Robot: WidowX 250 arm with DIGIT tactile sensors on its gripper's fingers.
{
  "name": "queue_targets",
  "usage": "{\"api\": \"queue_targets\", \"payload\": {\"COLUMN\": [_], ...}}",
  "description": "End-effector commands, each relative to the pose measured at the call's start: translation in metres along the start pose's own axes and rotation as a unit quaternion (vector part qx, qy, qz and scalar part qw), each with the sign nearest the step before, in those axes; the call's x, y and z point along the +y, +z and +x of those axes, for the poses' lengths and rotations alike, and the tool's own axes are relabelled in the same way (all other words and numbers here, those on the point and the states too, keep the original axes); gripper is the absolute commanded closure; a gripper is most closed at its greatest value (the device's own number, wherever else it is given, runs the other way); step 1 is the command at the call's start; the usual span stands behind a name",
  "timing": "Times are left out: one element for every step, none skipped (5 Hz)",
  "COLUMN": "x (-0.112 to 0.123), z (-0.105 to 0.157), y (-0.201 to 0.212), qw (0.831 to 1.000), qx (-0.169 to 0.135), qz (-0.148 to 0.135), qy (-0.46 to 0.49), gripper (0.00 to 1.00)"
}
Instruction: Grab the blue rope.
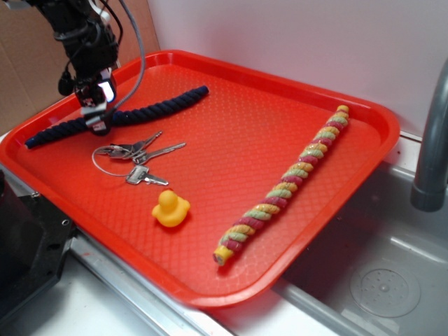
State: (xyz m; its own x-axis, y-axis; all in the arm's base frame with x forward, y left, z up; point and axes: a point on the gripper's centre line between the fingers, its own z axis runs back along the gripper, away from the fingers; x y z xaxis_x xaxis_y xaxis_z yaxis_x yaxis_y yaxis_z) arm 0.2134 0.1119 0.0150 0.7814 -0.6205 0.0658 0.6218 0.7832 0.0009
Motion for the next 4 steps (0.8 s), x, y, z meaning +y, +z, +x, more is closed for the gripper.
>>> {"api": "queue_targets", "payload": {"x": [0.0001,-0.0003,-0.0009,-0.0031], "z": [0.0070,0.0062,0.0056,0.0047], "y": [-0.0023,-0.0025,-0.0024,-0.0015], "qw": [0.998,0.999,0.999,0.999], "qx": [0.013,0.013,0.015,0.019], "qz": [0.016,0.015,0.013,0.014], "qy": [-0.052,-0.050,-0.051,-0.047], "gripper": [1.00,1.00,1.00,1.00]}}
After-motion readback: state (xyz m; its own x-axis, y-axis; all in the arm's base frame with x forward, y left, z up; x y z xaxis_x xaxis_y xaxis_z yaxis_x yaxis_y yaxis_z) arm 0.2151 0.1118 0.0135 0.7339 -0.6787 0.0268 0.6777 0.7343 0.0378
